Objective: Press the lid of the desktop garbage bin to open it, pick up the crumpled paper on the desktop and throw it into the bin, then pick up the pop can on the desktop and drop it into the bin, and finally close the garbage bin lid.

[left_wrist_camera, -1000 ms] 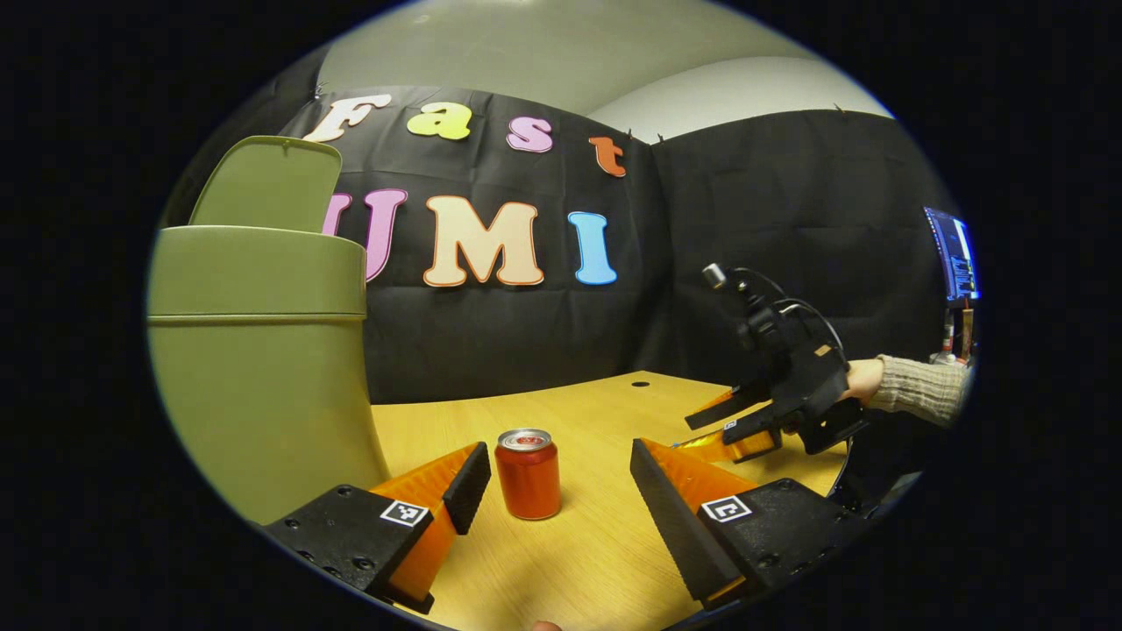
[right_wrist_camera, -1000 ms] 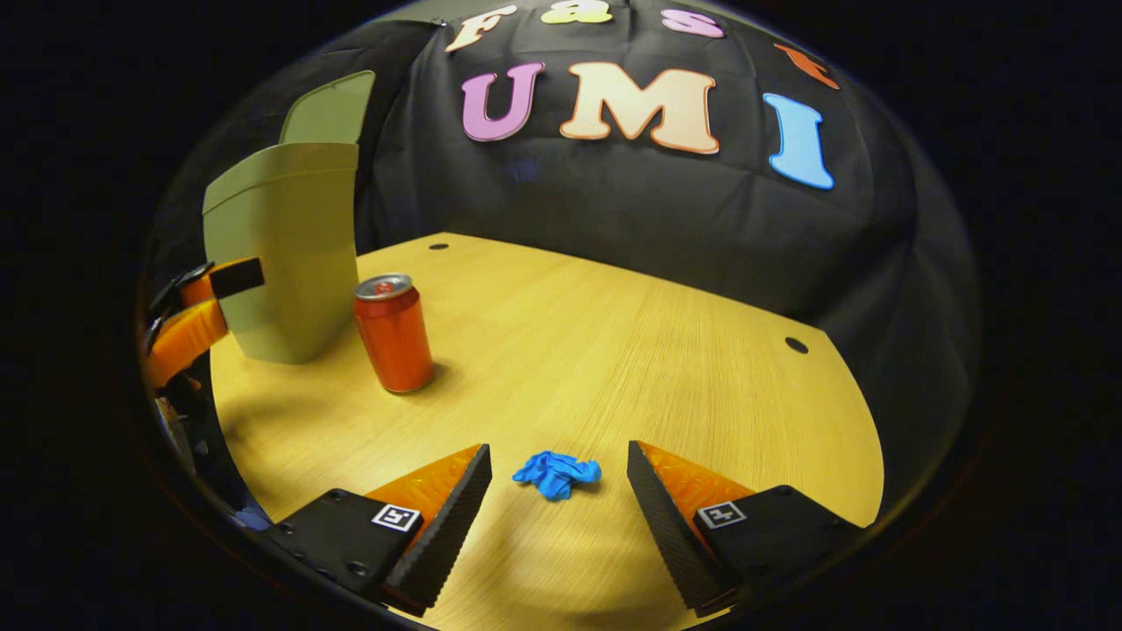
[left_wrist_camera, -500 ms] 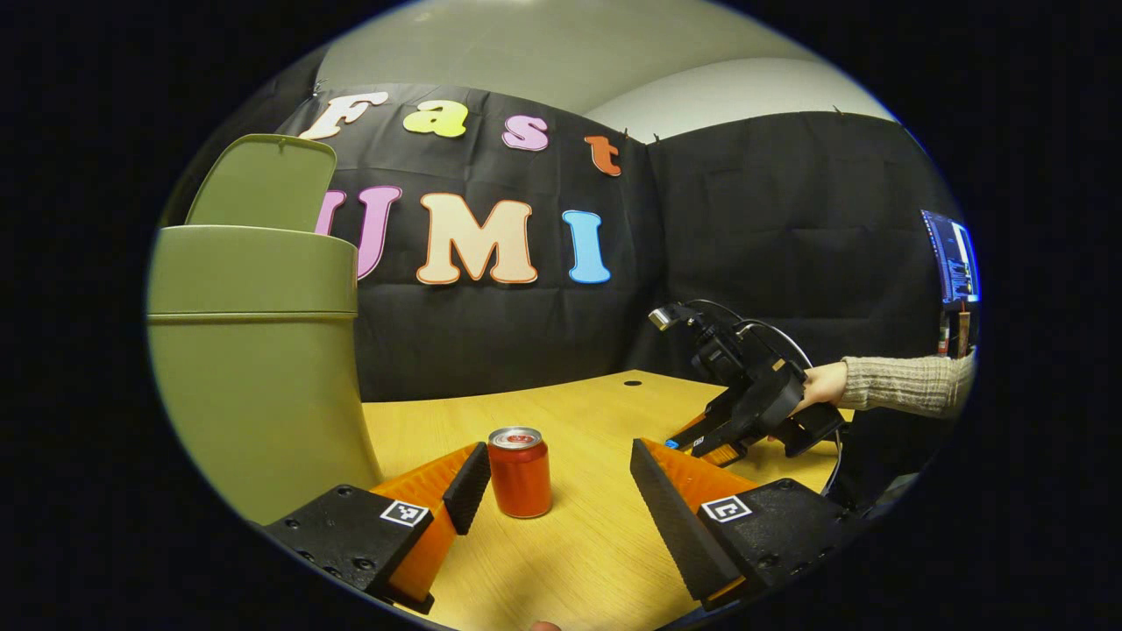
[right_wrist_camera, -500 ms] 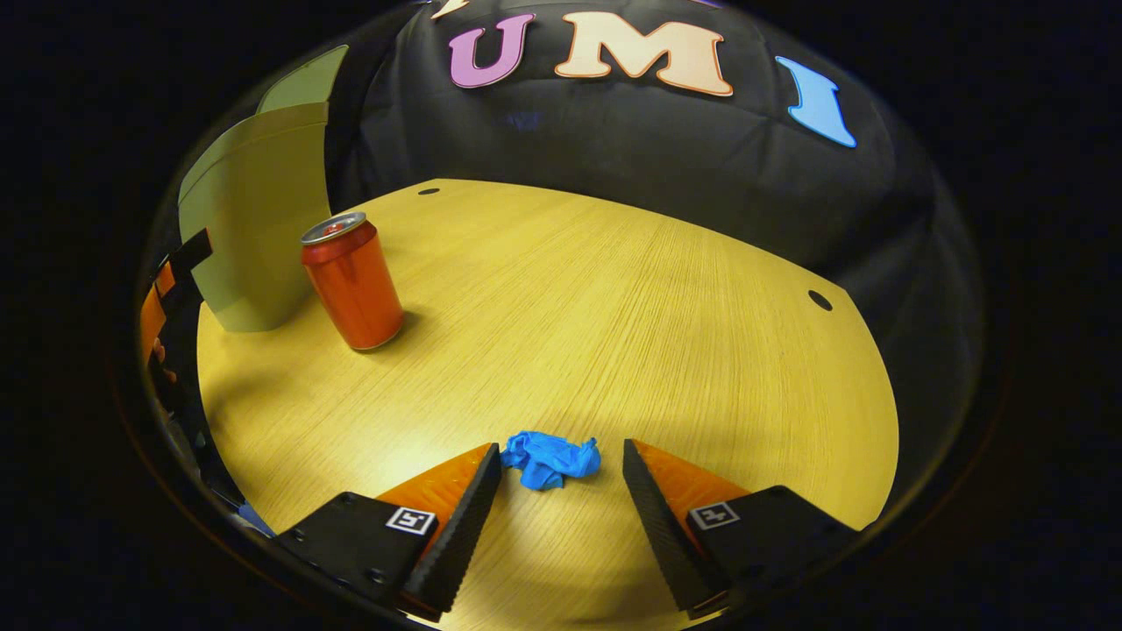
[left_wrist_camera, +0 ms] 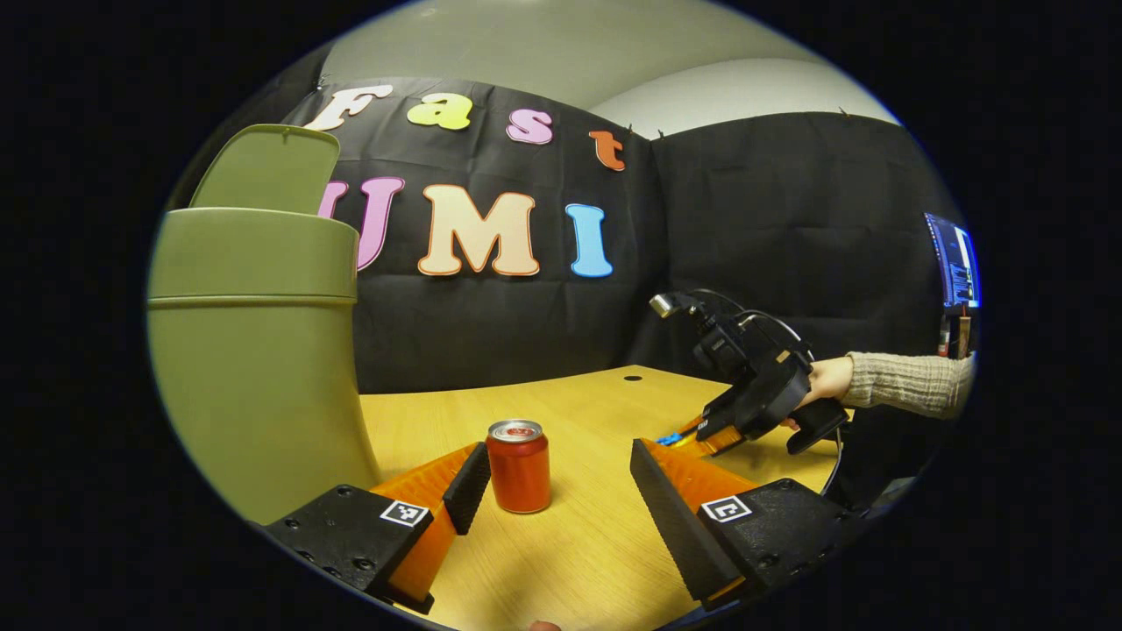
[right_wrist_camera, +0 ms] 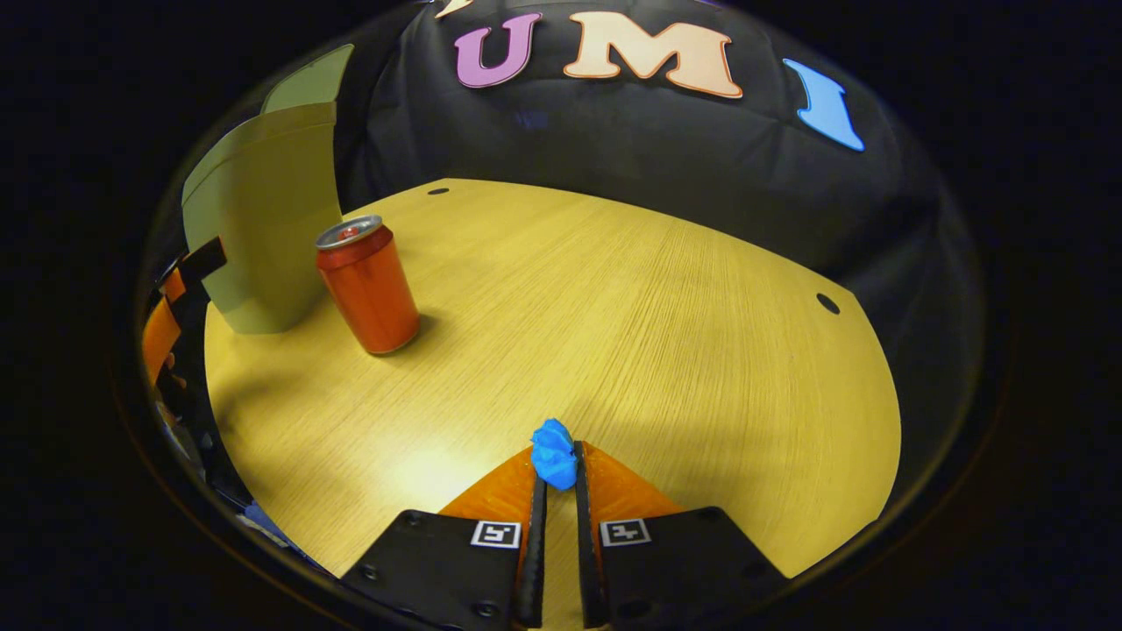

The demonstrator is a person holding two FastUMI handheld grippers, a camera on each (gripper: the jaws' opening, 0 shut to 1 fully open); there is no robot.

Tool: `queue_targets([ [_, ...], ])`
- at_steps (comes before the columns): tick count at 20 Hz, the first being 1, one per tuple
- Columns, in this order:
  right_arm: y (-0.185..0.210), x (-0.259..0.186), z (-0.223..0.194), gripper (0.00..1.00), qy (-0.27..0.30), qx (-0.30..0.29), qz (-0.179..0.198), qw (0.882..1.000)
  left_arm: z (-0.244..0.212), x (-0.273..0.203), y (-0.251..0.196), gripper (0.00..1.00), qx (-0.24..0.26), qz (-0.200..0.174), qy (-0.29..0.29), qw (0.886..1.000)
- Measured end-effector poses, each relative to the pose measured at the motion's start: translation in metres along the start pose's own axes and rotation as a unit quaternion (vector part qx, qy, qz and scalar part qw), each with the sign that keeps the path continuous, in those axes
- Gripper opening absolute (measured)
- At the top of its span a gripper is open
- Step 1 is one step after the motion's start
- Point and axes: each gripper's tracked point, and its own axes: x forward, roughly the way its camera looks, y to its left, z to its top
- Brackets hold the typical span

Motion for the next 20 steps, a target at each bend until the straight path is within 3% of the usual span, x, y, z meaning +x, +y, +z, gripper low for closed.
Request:
queue_targets([
  [6, 0.013, -0.043, 0.084, 0.19, -0.074, -0.012, 0.006, 0.997, -0.005, 0.002, -0.008, 0.97, -0.011, -0.013, 0.010, 1.000],
  [11, 0.048, -0.086, 0.181, 0.18, -0.157, -0.042, 0.029, 0.986, -0.007, 0.000, -0.011, 0.97, -0.012, -0.017, 0.014, 1.000],
  [16, 0.130, -0.135, 0.274, 0.18, -0.232, -0.100, 0.084, 0.964, -0.007, -0.002, -0.012, 0.97, -0.012, -0.017, 0.017, 1.000],
  [20, 0.219, -0.157, 0.336, 0.18, -0.273, -0.138, 0.150, 0.940, -0.006, -0.002, -0.013, 0.97, -0.016, -0.019, 0.017, 1.000],
])
